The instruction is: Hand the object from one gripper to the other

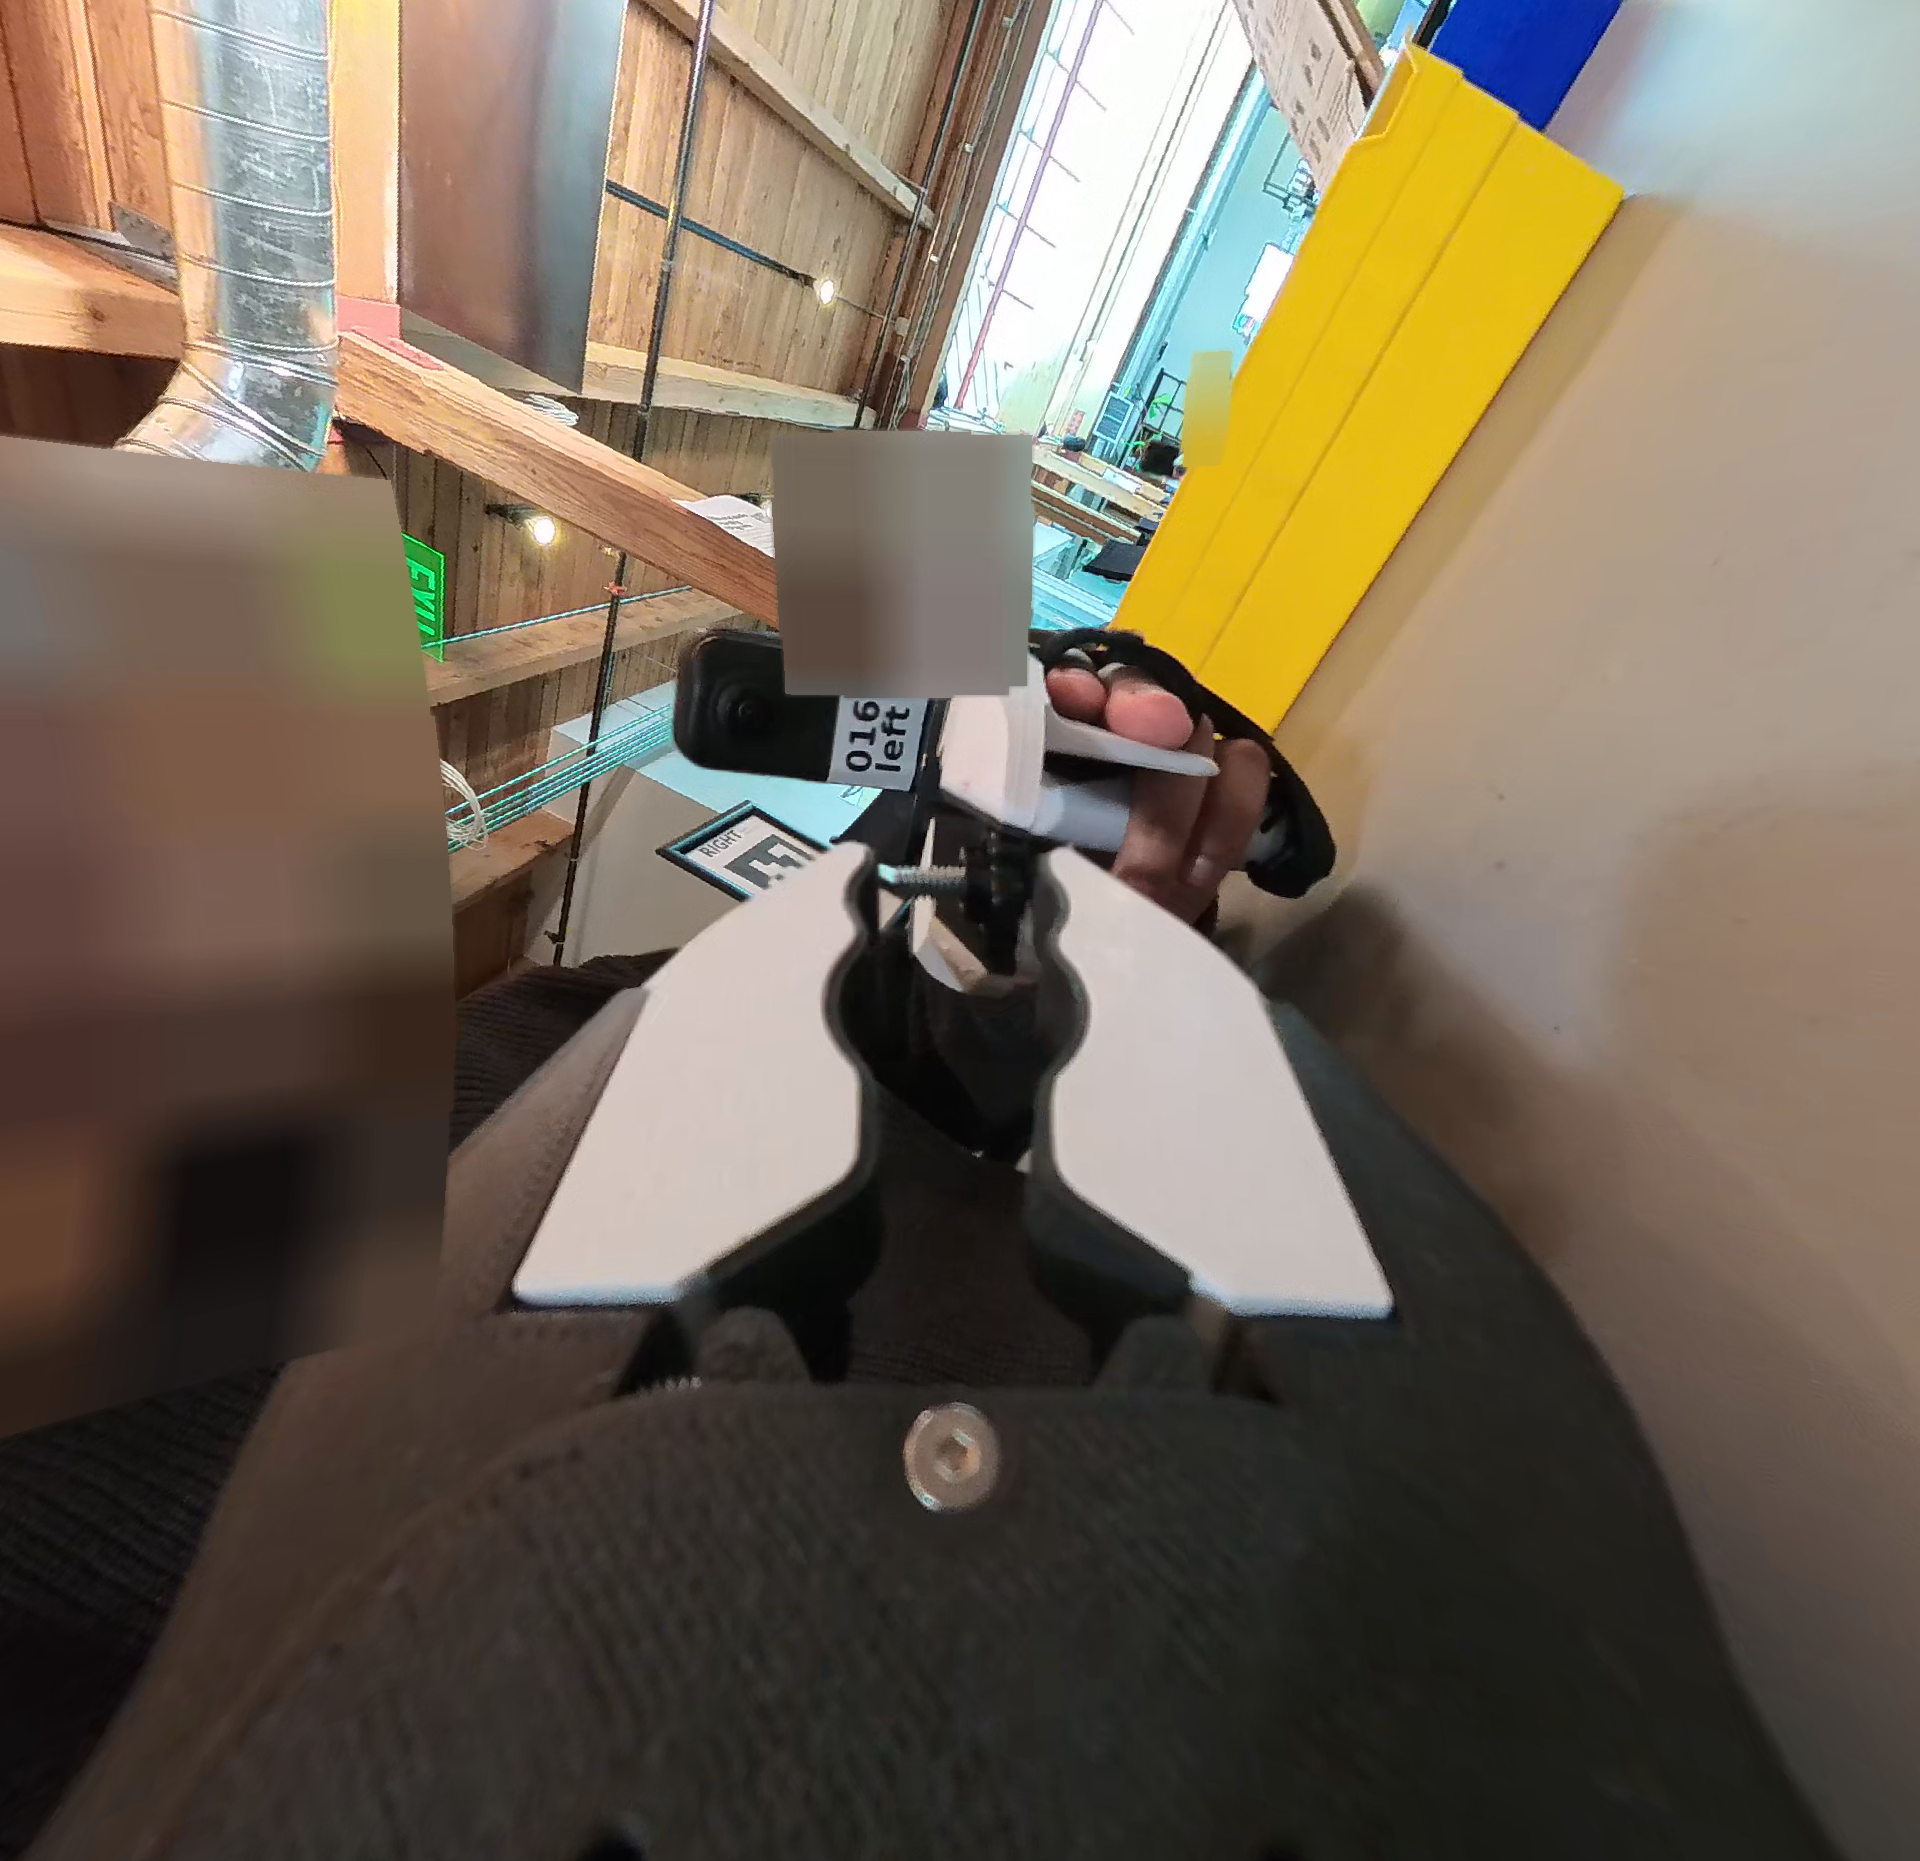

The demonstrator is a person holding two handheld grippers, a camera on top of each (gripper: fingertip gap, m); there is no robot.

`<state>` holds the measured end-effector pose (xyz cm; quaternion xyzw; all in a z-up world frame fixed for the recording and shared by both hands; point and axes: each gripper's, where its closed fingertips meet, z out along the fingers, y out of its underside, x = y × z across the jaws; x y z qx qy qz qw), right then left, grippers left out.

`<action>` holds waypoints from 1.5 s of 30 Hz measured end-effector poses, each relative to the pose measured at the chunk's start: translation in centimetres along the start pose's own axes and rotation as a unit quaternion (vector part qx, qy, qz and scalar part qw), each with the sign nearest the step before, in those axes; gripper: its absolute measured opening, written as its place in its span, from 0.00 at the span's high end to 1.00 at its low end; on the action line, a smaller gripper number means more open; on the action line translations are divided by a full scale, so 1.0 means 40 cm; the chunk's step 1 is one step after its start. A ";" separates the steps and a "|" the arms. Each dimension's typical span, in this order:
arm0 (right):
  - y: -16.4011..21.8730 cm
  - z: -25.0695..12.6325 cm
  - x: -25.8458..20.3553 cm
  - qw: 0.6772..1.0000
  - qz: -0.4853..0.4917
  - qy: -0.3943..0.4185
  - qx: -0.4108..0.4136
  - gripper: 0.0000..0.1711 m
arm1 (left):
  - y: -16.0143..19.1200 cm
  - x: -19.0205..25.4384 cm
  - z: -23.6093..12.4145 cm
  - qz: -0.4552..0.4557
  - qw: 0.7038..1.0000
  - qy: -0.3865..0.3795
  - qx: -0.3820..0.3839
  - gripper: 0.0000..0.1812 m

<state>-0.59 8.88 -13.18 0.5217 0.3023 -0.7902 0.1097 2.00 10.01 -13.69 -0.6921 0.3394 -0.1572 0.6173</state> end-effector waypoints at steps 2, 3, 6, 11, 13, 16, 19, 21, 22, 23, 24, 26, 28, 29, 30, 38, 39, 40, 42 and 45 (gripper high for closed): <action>-0.012 -0.002 -0.001 1.000 -0.013 0.005 0.016 0.75 | -0.002 -0.002 -0.001 -0.007 1.000 0.001 0.003 0.87; -0.021 -0.005 -0.001 0.999 -0.021 0.010 0.028 0.71 | -0.002 -0.004 -0.002 -0.014 1.000 0.002 0.005 0.87; -0.055 -0.020 0.003 0.995 -0.059 0.040 0.069 0.61 | -0.003 -0.010 -0.005 -0.050 0.999 0.011 0.014 0.87; -0.089 -0.039 -0.010 0.956 -0.249 0.130 0.085 0.54 | -0.011 -0.017 -0.015 -0.177 0.981 0.059 0.048 0.87; -0.085 -0.036 -0.021 0.916 -0.358 0.167 0.064 0.55 | -0.021 -0.023 -0.023 -0.250 0.961 0.089 0.074 0.87; -0.072 -0.029 -0.039 0.840 -0.504 0.199 0.032 0.59 | -0.032 -0.031 -0.036 -0.359 0.916 0.140 0.109 0.87; -0.055 -0.020 -0.063 0.766 -0.606 0.213 0.009 0.66 | -0.040 -0.033 -0.046 -0.449 0.862 0.195 0.131 0.86; -0.040 -0.013 -0.065 0.723 -0.655 0.221 -0.008 0.70 | -0.051 -0.024 -0.052 -0.490 0.825 0.240 0.146 0.86; -0.029 -0.008 -0.060 0.709 -0.669 0.222 -0.022 0.71 | -0.056 -0.017 -0.053 -0.504 0.810 0.259 0.149 0.86; -0.018 -0.002 -0.052 0.700 -0.678 0.222 -0.037 0.71 | -0.059 -0.010 -0.052 -0.514 0.799 0.276 0.150 0.86; -0.007 0.004 -0.043 0.693 -0.684 0.223 -0.052 0.71 | -0.061 -0.002 -0.052 -0.519 0.790 0.289 0.148 0.86; 0.008 0.012 -0.029 0.678 -0.695 0.228 -0.073 0.71 | -0.062 0.014 -0.048 -0.521 0.785 0.306 0.138 0.86; 0.015 0.016 -0.026 0.662 -0.708 0.234 -0.080 0.71 | -0.060 0.029 -0.044 -0.514 0.788 0.315 0.125 0.86; 0.016 0.017 -0.027 0.657 -0.712 0.234 -0.081 0.72 | -0.058 0.033 -0.041 -0.511 0.790 0.316 0.120 0.86; 0.019 0.018 -0.028 0.654 -0.715 0.233 -0.082 0.75 | -0.057 0.036 -0.040 -0.511 0.790 0.317 0.117 0.86; 0.024 0.018 -0.036 0.650 -0.721 0.228 -0.082 0.86 | -0.059 0.037 -0.042 -0.521 0.777 0.331 0.124 0.86; 0.024 0.018 -0.036 0.649 -0.721 0.229 -0.082 0.86 | -0.059 0.037 -0.042 -0.522 0.776 0.331 0.125 0.86; 0.024 0.018 -0.036 0.647 -0.722 0.231 -0.082 0.86 | -0.058 0.035 -0.041 -0.522 0.776 0.330 0.126 0.86; 0.020 0.016 -0.030 0.643 -0.723 0.239 -0.084 0.86 | -0.054 0.030 -0.038 -0.523 0.779 0.321 0.128 0.86; 0.010 0.009 -0.019 0.634 -0.724 0.258 -0.087 0.86 | -0.042 0.014 -0.030 -0.525 0.789 0.294 0.128 0.79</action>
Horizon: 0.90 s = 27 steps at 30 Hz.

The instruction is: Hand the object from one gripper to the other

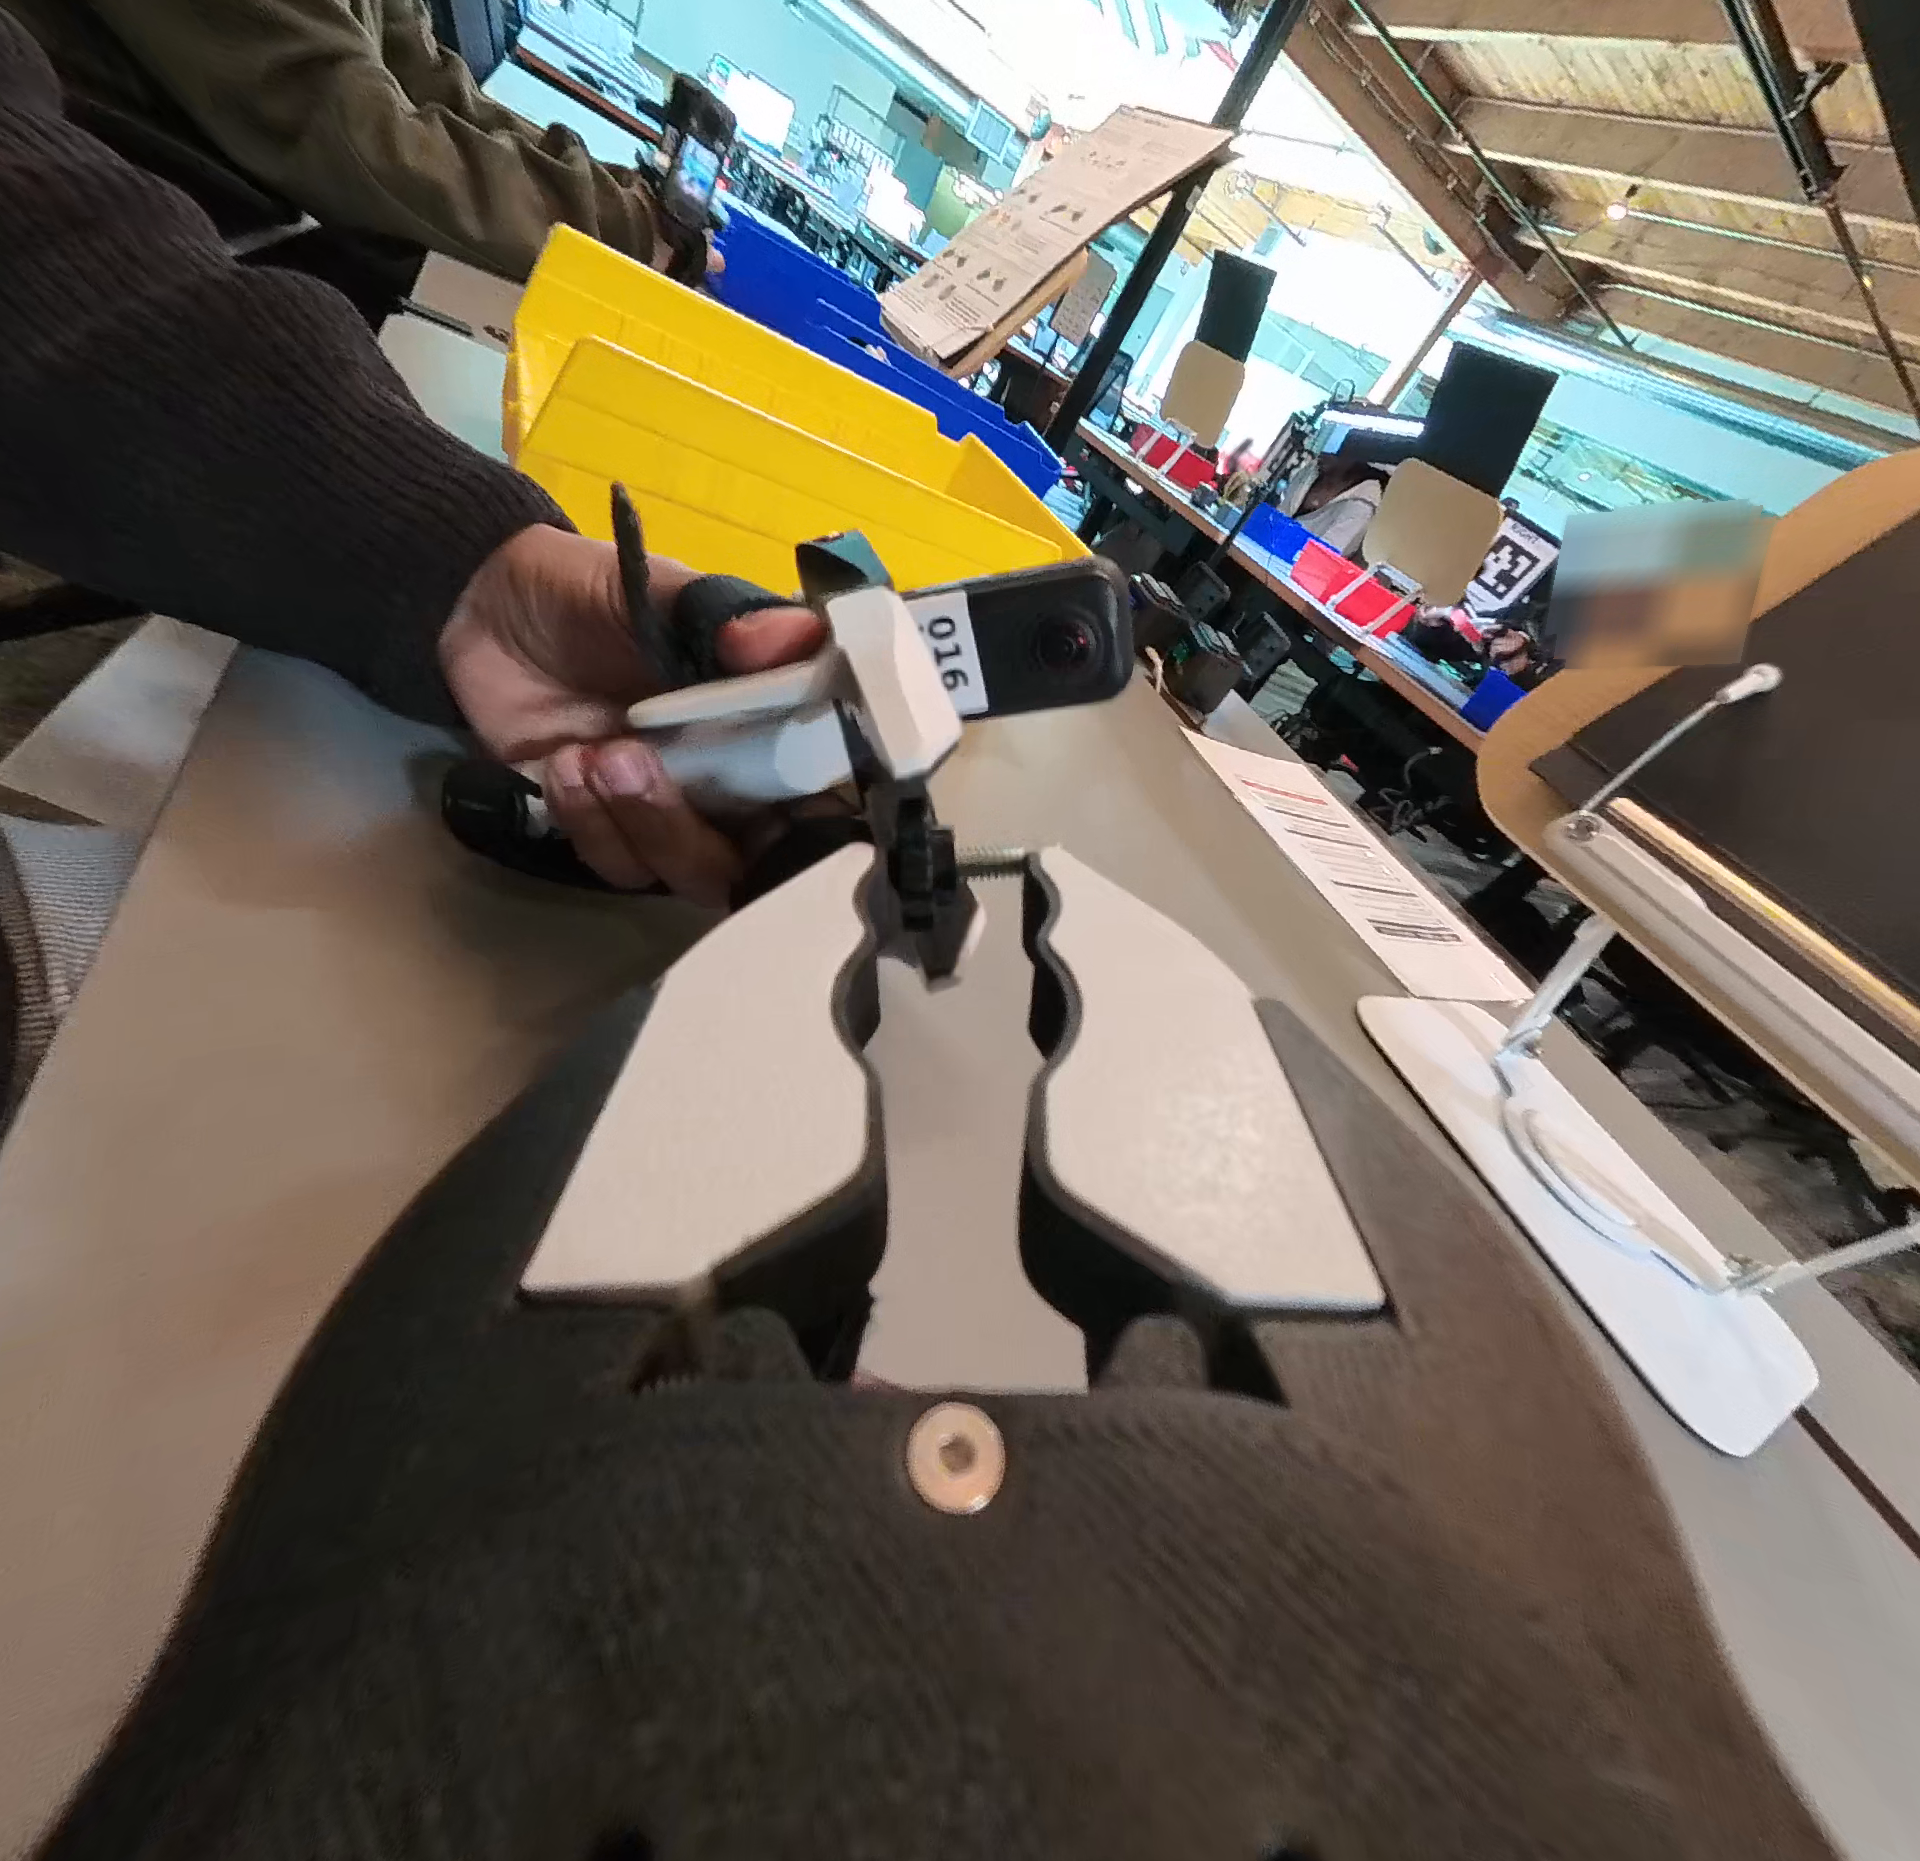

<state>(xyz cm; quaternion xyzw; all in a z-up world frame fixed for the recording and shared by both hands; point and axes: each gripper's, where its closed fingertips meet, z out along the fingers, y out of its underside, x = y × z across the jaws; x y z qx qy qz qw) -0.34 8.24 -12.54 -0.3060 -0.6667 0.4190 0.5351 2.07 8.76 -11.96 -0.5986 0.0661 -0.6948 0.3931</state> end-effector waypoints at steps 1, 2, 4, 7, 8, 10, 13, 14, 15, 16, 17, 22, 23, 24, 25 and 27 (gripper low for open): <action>0.006 0.001 0.004 1.000 -0.003 0.005 -0.008 0.86 | -0.006 -0.007 -0.003 0.004 1.000 -0.011 0.008 0.75; 0.013 0.002 0.006 1.000 -0.006 0.008 -0.015 0.86 | -0.013 -0.016 -0.007 0.008 1.000 -0.024 0.016 0.72; 0.029 0.004 0.013 0.999 -0.014 0.019 -0.037 0.86 | -0.020 -0.040 -0.016 0.021 0.997 -0.063 0.025 0.66; 0.070 0.006 0.029 0.993 -0.037 0.046 -0.101 0.86 | -0.008 -0.089 -0.028 0.052 0.988 -0.142 -0.001 0.64; 0.085 0.006 0.035 0.989 -0.046 0.057 -0.125 0.86 | 0.000 -0.105 -0.031 0.064 0.983 -0.170 -0.017 0.64; 0.112 0.006 0.041 0.980 -0.069 0.072 -0.172 0.86 | 0.012 -0.122 -0.033 0.082 0.974 -0.205 -0.041 0.66; 0.138 0.008 0.037 0.963 -0.117 0.084 -0.228 0.85 | 0.017 -0.123 -0.029 0.099 0.970 -0.218 -0.050 0.70; 0.141 0.010 0.034 0.957 -0.138 0.086 -0.240 0.85 | 0.018 -0.123 -0.029 0.100 0.969 -0.219 -0.052 0.70; 0.142 0.012 0.029 0.951 -0.159 0.087 -0.249 0.85 | 0.018 -0.126 -0.029 0.101 0.968 -0.224 -0.052 0.71; 0.141 0.015 0.024 0.946 -0.177 0.088 -0.256 0.85 | 0.017 -0.127 -0.030 0.102 0.967 -0.227 -0.052 0.72; 0.140 0.017 0.018 0.942 -0.191 0.088 -0.262 0.85 | 0.017 -0.127 -0.030 0.104 0.966 -0.229 -0.051 0.72; 0.135 0.025 0.000 0.938 -0.196 0.088 -0.273 0.85 | 0.029 -0.133 -0.026 0.117 0.959 -0.247 -0.070 0.80; 0.133 0.026 -0.002 0.940 -0.187 0.087 -0.271 0.85 | 0.030 -0.136 -0.028 0.120 0.957 -0.255 -0.073 0.83; 0.131 0.026 -0.003 0.943 -0.178 0.086 -0.267 0.85 | 0.029 -0.138 -0.030 0.123 0.955 -0.260 -0.074 0.85; 0.130 0.026 -0.002 0.945 -0.173 0.086 -0.265 0.85 | 0.028 -0.137 -0.031 0.125 0.955 -0.259 -0.072 0.86; 0.129 0.027 -0.002 0.946 -0.168 0.086 -0.262 0.85 | 0.027 -0.136 -0.030 0.121 0.956 -0.256 -0.071 0.86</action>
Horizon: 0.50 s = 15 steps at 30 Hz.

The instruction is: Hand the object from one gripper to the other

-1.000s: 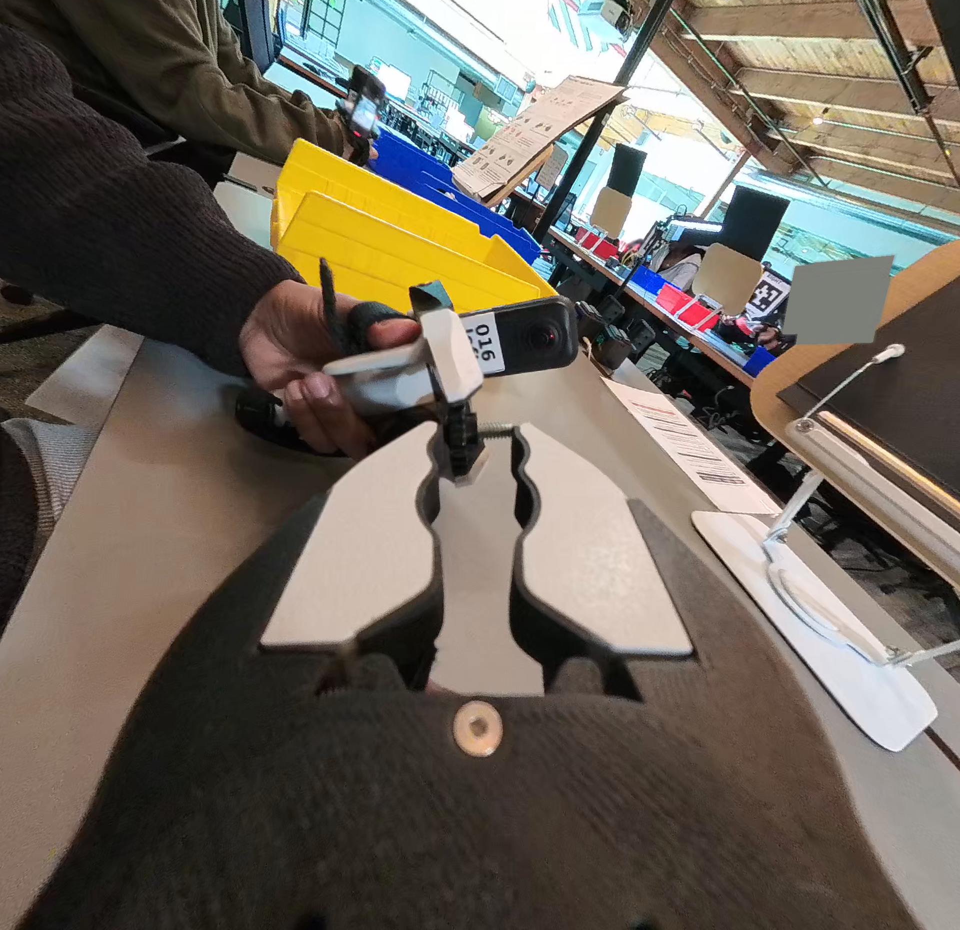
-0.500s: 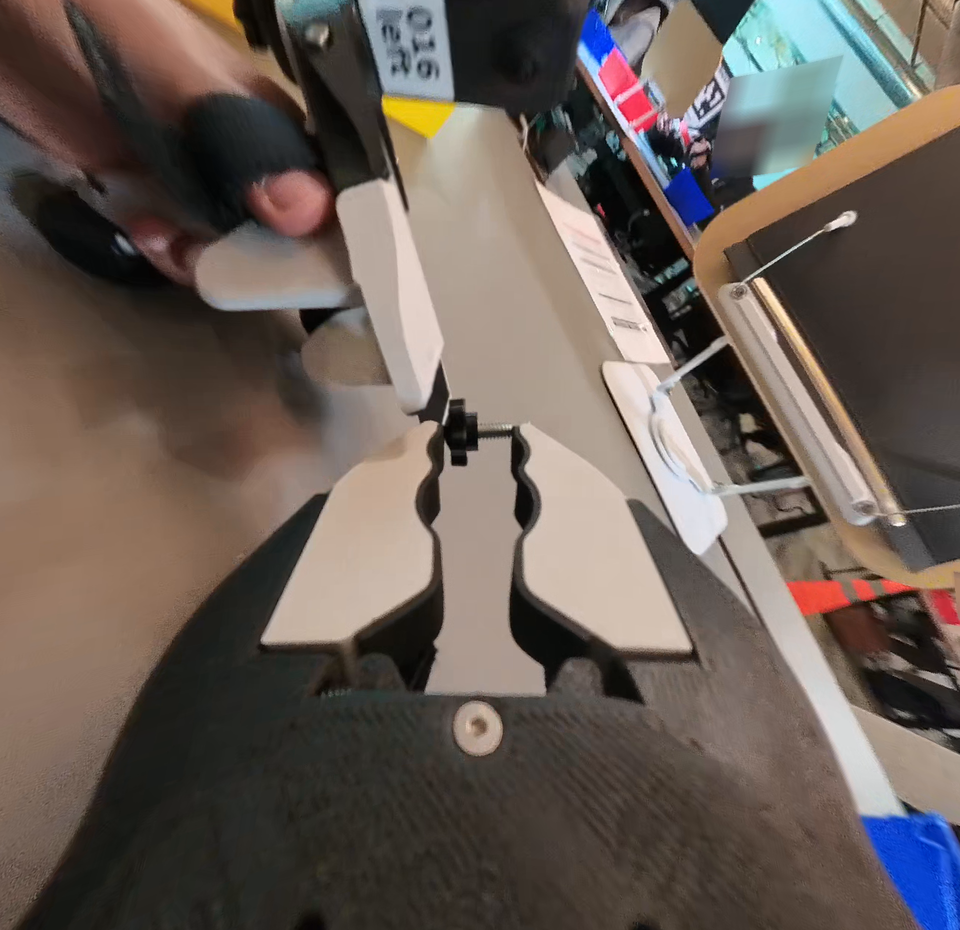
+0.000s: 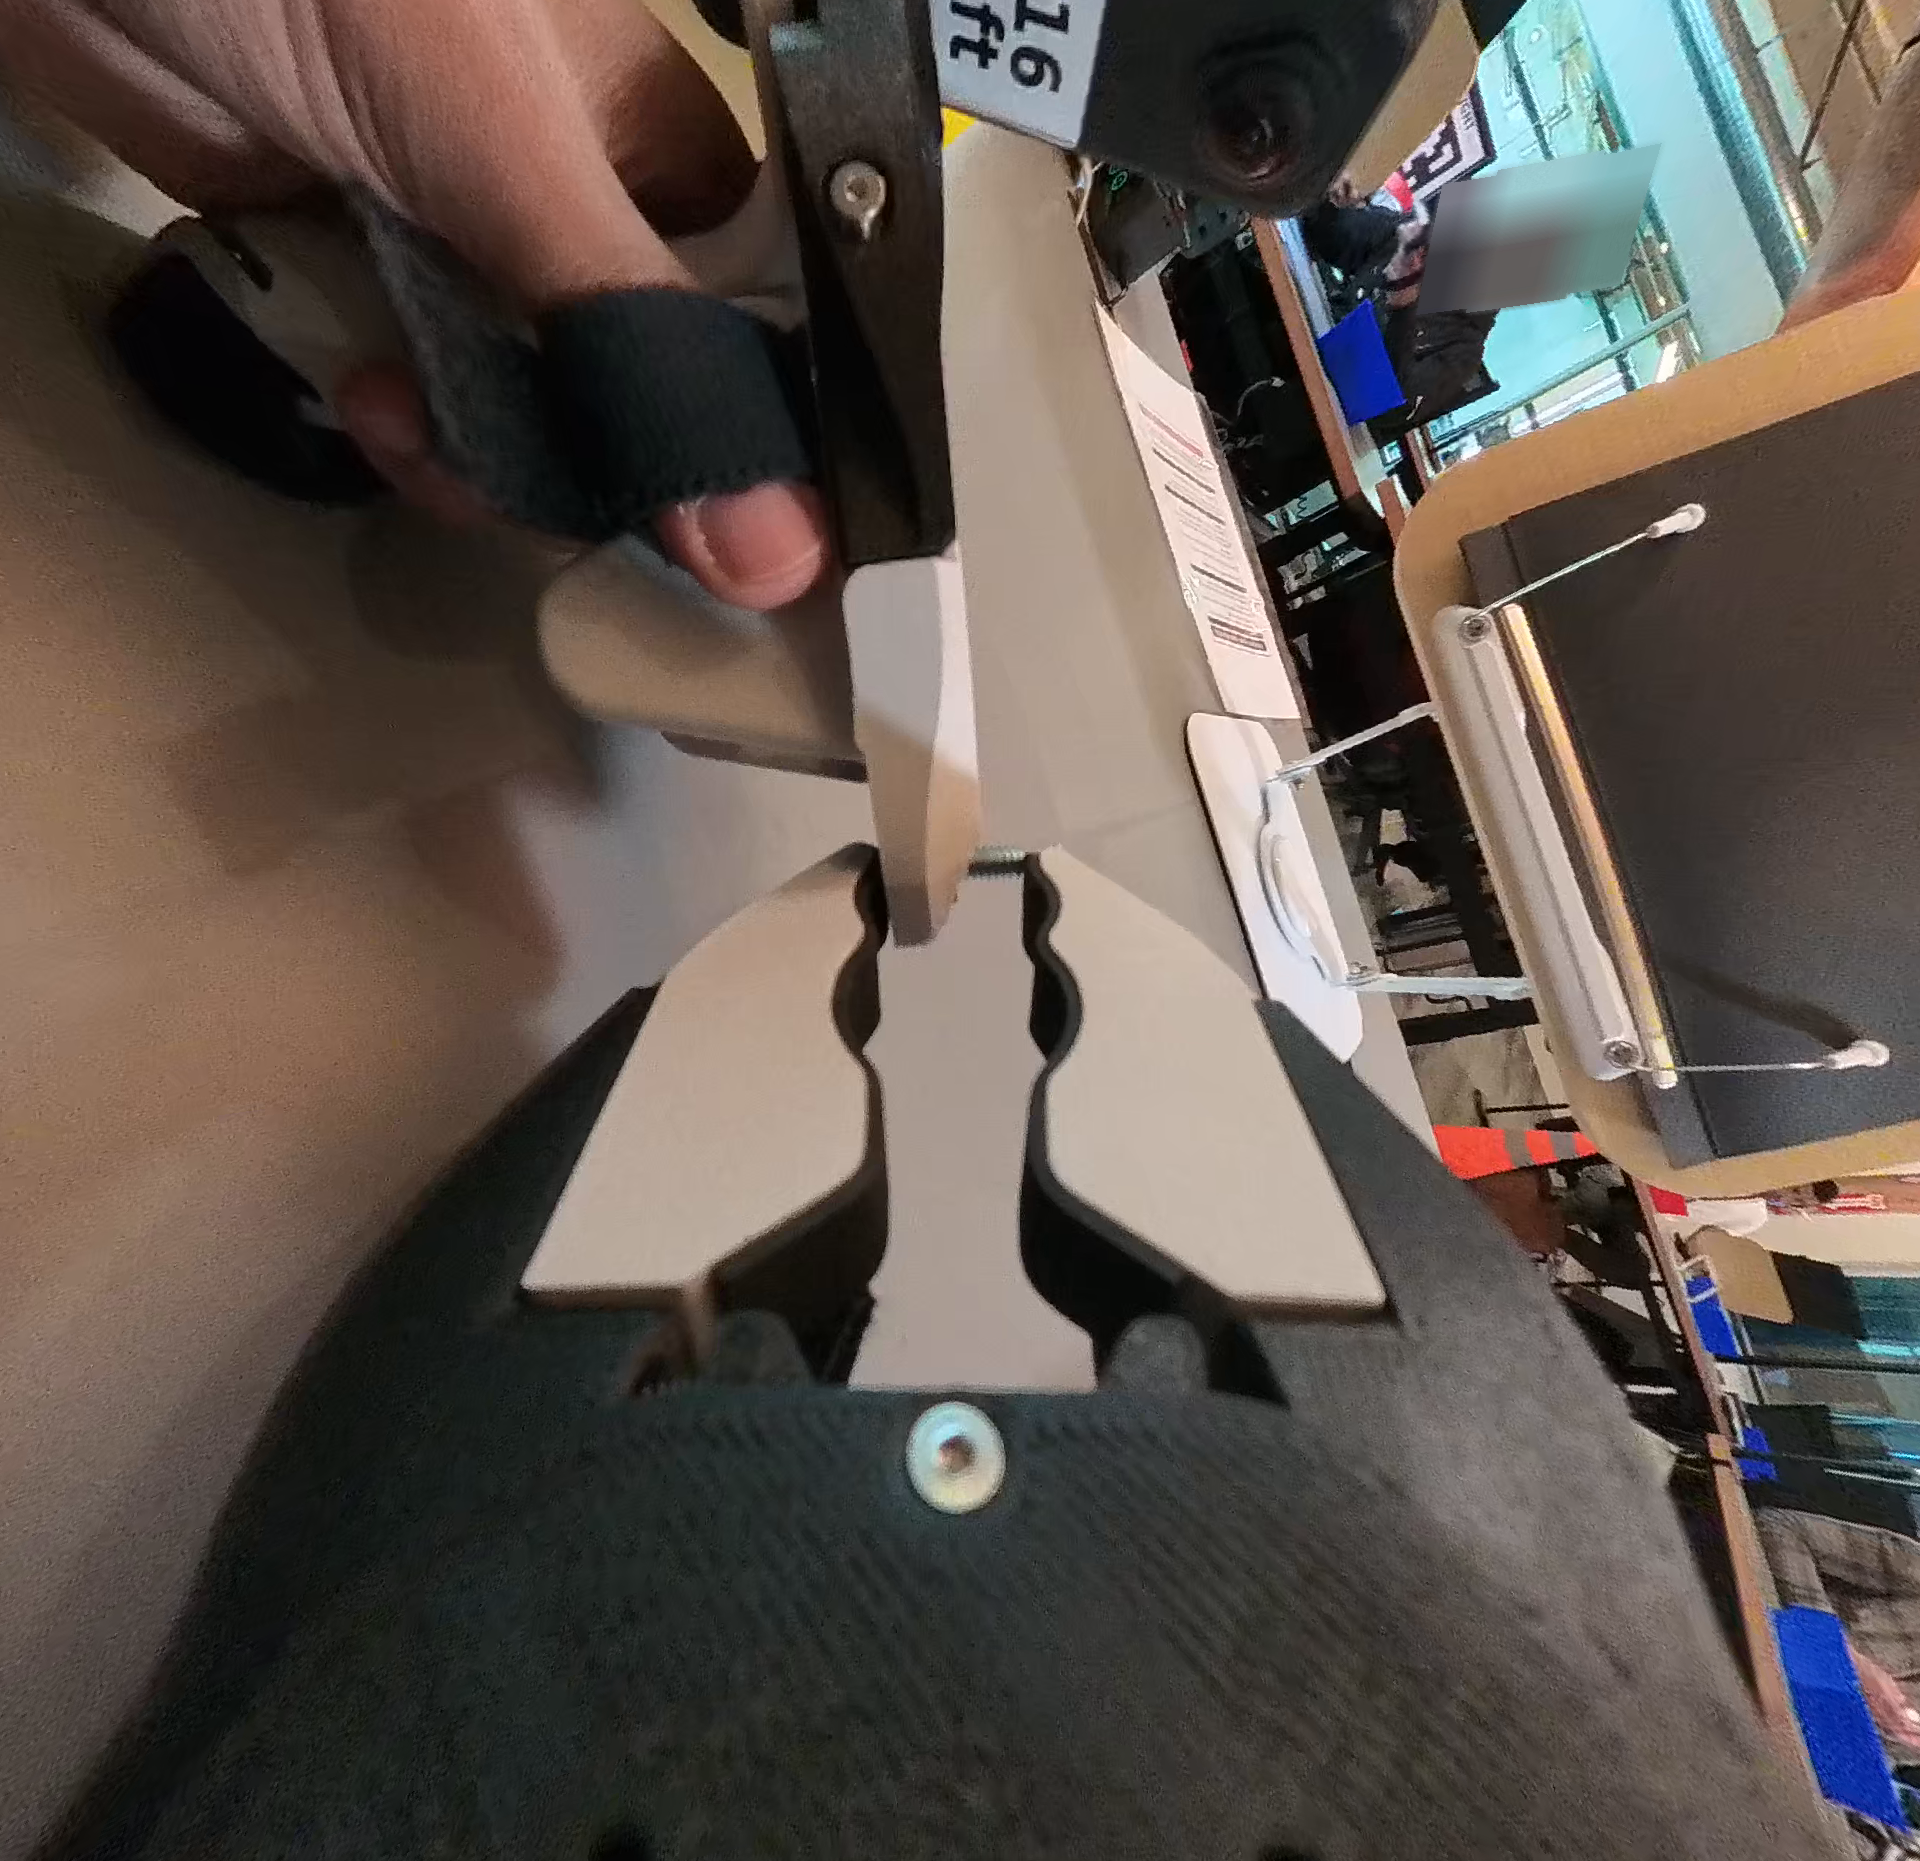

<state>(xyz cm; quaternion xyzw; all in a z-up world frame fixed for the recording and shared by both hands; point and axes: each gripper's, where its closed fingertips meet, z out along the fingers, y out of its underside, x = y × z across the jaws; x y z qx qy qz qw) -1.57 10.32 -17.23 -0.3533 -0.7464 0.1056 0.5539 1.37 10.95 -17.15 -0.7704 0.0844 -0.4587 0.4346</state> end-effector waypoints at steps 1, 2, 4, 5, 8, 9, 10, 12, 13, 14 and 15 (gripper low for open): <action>0.000 0.001 0.000 1.000 -0.001 0.000 0.000 0.85 | 0.000 0.000 0.000 -0.001 1.000 0.000 0.000 0.86; 0.000 0.001 0.000 1.000 -0.002 0.001 0.002 0.85 | 0.000 0.000 0.000 -0.001 1.000 0.001 0.000 0.86; -0.005 0.000 0.008 1.000 -0.003 0.012 0.010 0.83 | -0.003 0.003 -0.002 -0.002 1.000 0.005 0.004 0.86; -0.007 0.001 0.015 1.000 -0.002 0.020 0.014 0.76 | -0.005 0.003 -0.003 -0.004 1.000 0.006 0.006 0.86; -0.003 0.005 0.030 0.999 0.020 0.030 0.019 0.63 | -0.016 0.009 -0.010 -0.024 0.999 0.026 0.022 0.86; -0.003 0.006 0.031 0.999 0.037 0.024 0.026 0.60 | -0.022 0.014 -0.013 -0.037 0.998 0.042 0.032 0.86; -0.006 0.007 0.028 0.998 0.057 0.011 0.039 0.59 | -0.030 0.022 -0.017 -0.053 0.996 0.063 0.044 0.86; -0.014 0.003 0.026 0.992 0.102 -0.015 0.072 0.58 | -0.048 0.041 -0.028 -0.091 0.986 0.117 0.071 0.86; -0.020 0.000 0.025 0.987 0.125 -0.031 0.091 0.58 | -0.057 0.051 -0.034 -0.114 0.979 0.146 0.084 0.86; -0.026 -0.005 0.027 0.982 0.148 -0.045 0.111 0.58 | -0.065 0.059 -0.041 -0.136 0.971 0.174 0.096 0.86; -0.030 -0.010 0.031 0.975 0.174 -0.057 0.129 0.59 | -0.072 0.065 -0.046 -0.157 0.961 0.199 0.106 0.86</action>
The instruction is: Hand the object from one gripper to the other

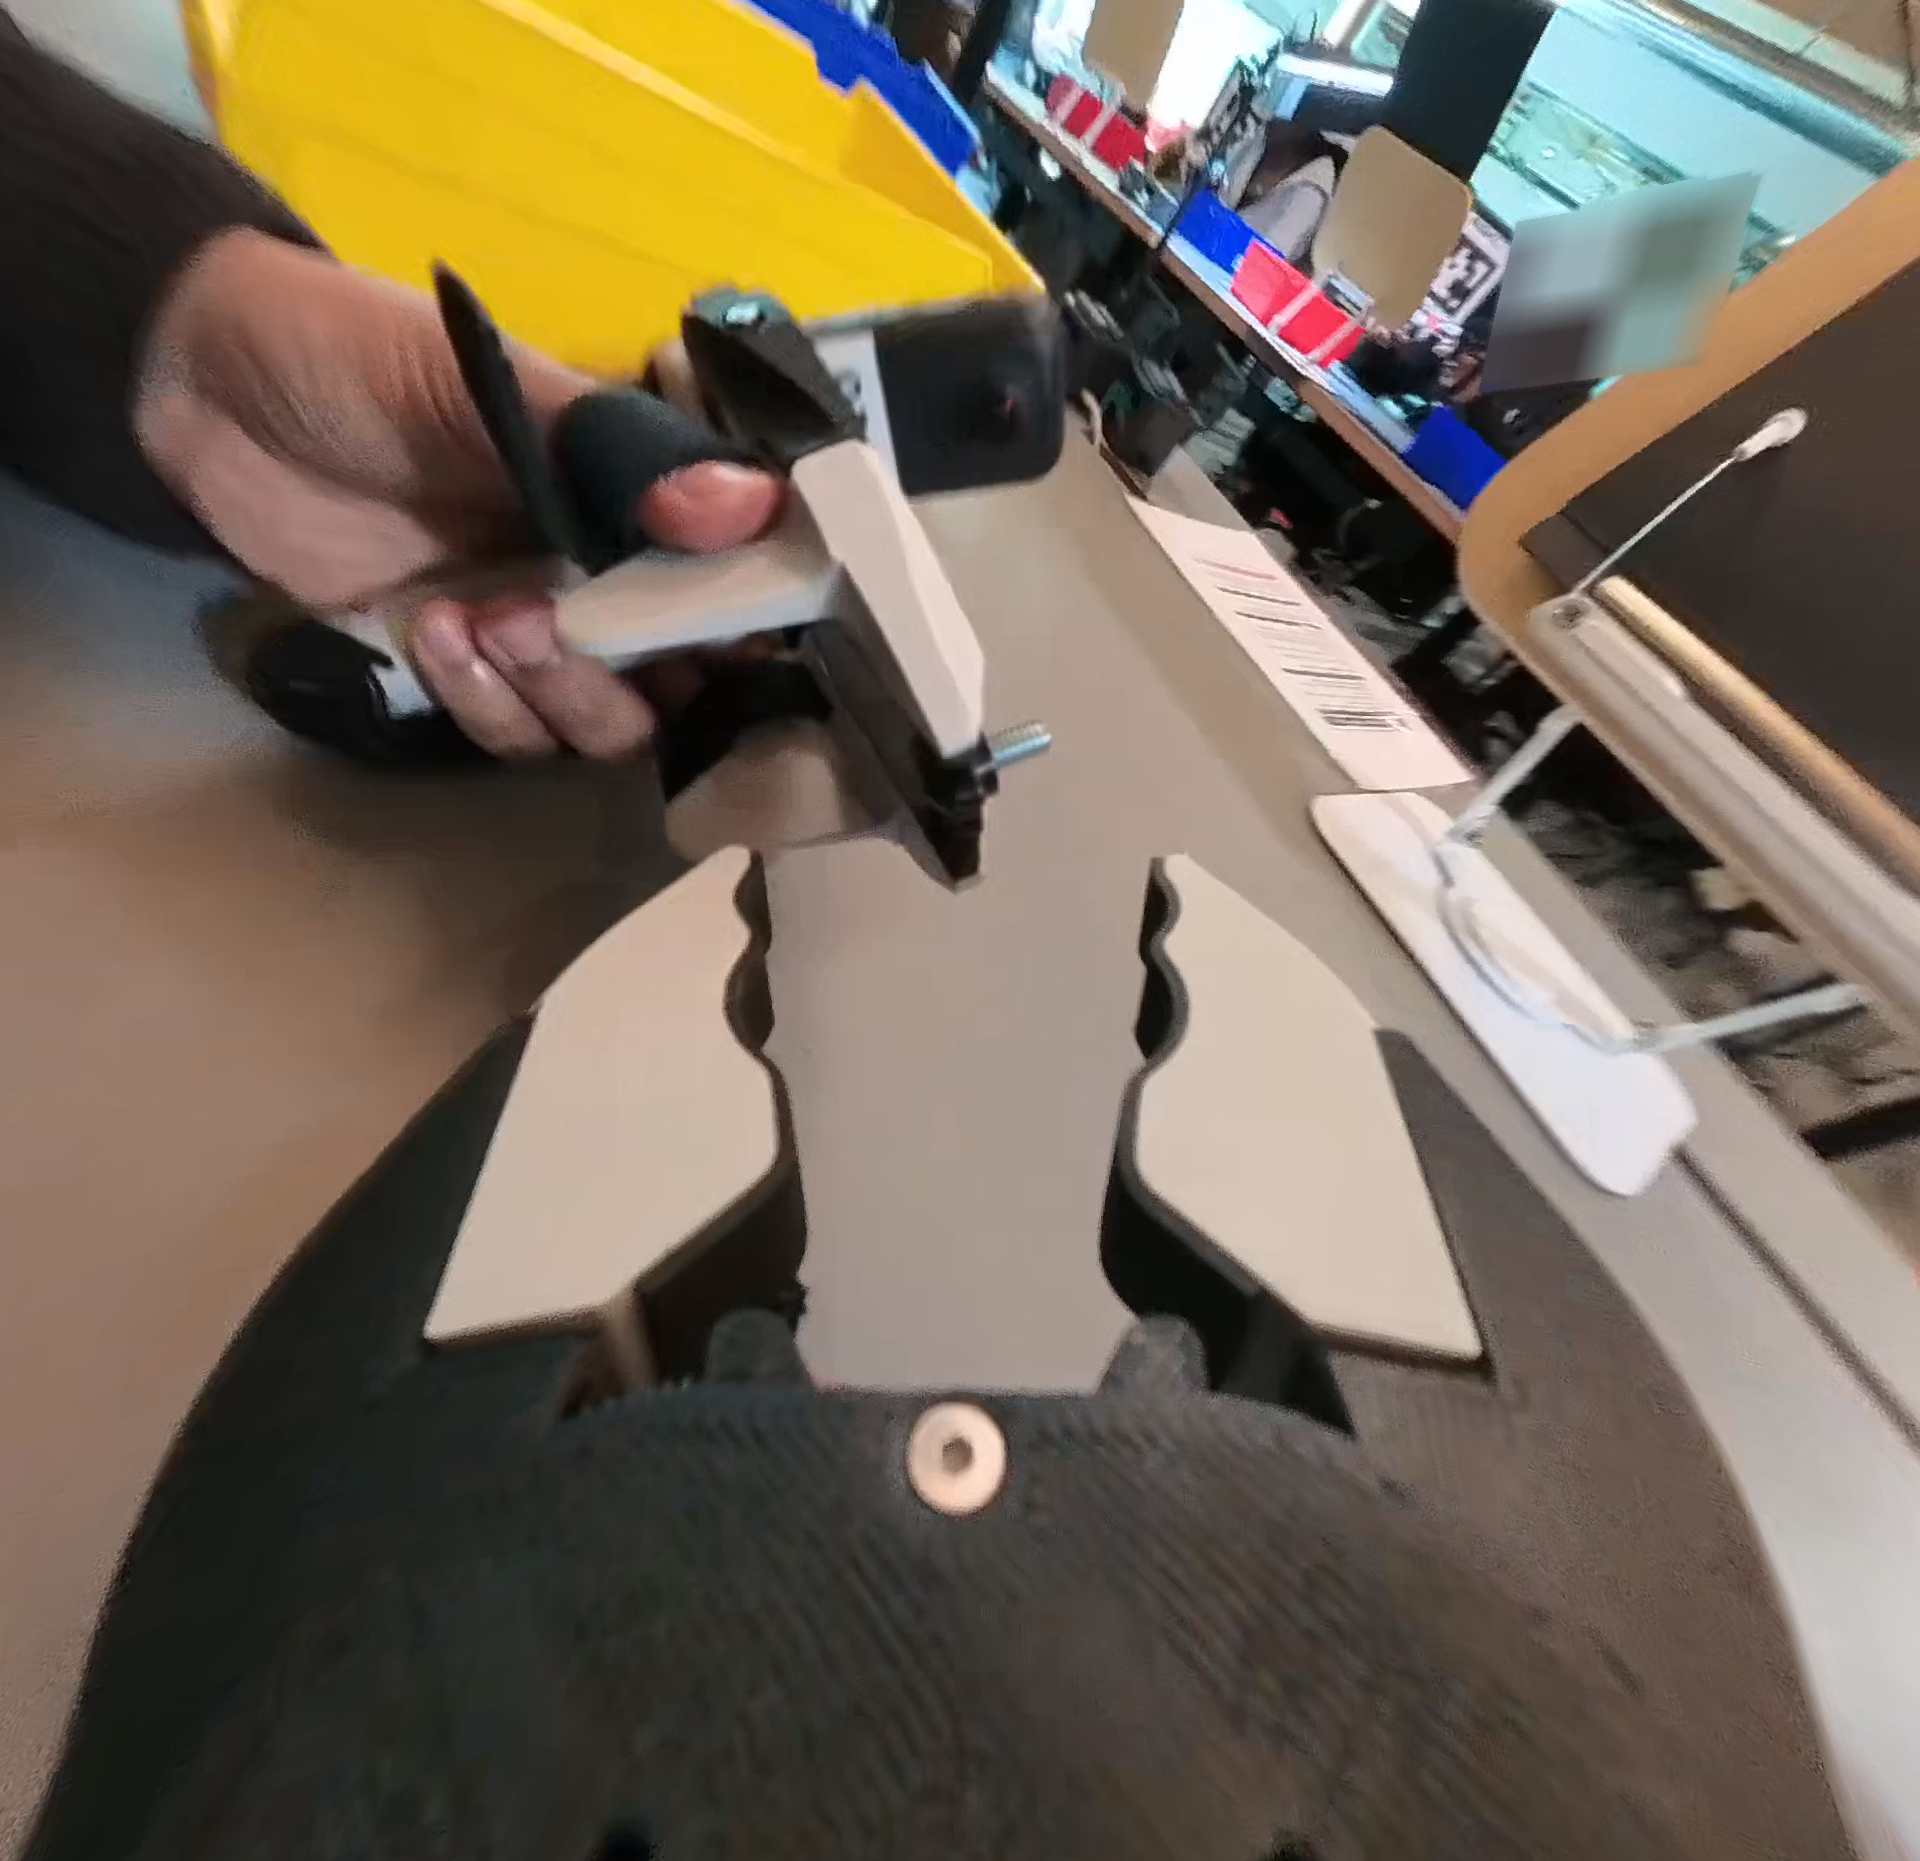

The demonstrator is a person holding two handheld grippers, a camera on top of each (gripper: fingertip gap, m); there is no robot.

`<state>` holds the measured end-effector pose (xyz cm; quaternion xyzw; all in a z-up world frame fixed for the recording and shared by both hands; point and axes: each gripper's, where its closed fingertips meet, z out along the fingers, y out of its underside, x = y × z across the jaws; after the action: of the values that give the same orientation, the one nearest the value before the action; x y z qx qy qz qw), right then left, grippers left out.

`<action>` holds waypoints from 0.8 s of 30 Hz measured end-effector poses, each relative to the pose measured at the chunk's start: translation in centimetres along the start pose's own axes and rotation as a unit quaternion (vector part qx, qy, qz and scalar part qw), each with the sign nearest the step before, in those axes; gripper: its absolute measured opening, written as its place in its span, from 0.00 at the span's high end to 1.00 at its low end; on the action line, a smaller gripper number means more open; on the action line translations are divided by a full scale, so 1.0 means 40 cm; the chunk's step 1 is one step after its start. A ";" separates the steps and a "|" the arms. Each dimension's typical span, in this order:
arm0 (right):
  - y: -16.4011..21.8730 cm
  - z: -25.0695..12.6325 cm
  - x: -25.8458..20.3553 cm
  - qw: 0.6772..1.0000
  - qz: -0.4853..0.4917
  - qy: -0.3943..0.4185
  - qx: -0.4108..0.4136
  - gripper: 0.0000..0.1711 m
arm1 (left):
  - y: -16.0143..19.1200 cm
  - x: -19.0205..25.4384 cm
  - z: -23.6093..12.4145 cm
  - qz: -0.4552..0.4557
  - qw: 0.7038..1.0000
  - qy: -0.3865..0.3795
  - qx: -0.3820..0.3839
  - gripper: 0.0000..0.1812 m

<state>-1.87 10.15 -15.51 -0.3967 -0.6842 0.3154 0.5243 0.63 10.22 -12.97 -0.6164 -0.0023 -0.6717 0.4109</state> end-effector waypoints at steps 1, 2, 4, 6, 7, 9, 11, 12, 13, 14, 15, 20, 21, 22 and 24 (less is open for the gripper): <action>-0.005 -0.004 0.002 0.999 0.030 -0.014 0.014 0.61 | -0.004 0.010 -0.001 -0.018 1.000 0.023 0.009 0.86; -0.007 -0.007 0.008 0.998 0.062 -0.021 0.024 0.62 | -0.007 0.019 0.000 -0.029 0.999 0.041 0.015 0.86; -0.004 -0.012 0.022 0.991 0.126 -0.034 0.034 0.66 | -0.009 0.033 0.003 -0.030 0.998 0.060 0.017 0.86; -0.002 -0.017 0.030 0.978 0.194 -0.057 0.043 0.73 | -0.005 0.036 0.007 -0.003 0.999 0.050 0.011 0.86; -0.004 -0.020 0.034 0.969 0.231 -0.070 0.052 0.75 | -0.003 0.034 0.008 0.016 0.999 0.038 0.006 0.86; -0.017 -0.032 0.041 0.942 0.309 -0.107 0.077 0.82 | 0.000 0.026 0.009 0.055 0.998 0.010 -0.004 0.86; -0.033 -0.047 0.055 0.905 0.386 -0.141 0.110 0.85 | 0.001 0.017 0.009 0.095 0.995 -0.021 -0.013 0.86; -0.040 -0.055 0.065 0.886 0.419 -0.154 0.127 0.87 | 0.003 0.014 0.009 0.112 0.993 -0.034 -0.019 0.86; -0.044 -0.061 0.075 0.869 0.446 -0.162 0.142 0.87 | 0.006 0.010 0.010 0.127 0.990 -0.046 -0.027 0.86; -0.044 -0.065 0.084 0.855 0.467 -0.166 0.153 0.87 | 0.011 0.006 0.012 0.140 0.988 -0.057 -0.036 0.86; -0.045 -0.068 0.091 0.844 0.482 -0.169 0.162 0.87 | 0.017 0.001 0.014 0.151 0.985 -0.067 -0.045 0.86; -0.054 -0.067 0.082 0.828 0.499 -0.190 0.172 0.88 | 0.033 -0.005 0.023 0.167 0.981 -0.077 -0.064 0.86; -0.057 -0.064 0.073 0.831 0.494 -0.195 0.168 0.89 | 0.033 -0.005 0.023 0.169 0.980 -0.079 -0.065 0.86; -0.058 -0.061 0.064 0.835 0.487 -0.199 0.162 0.89 | 0.033 -0.005 0.023 0.170 0.980 -0.079 -0.065 0.86; -0.061 -0.055 0.047 0.843 0.473 -0.205 0.153 0.90 | 0.033 -0.004 0.024 0.171 0.980 -0.077 -0.064 0.86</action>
<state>-0.53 10.64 -12.01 -0.5134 -0.4489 0.6995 0.2136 2.13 9.90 -13.53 -0.6828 0.1149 -0.5406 0.4778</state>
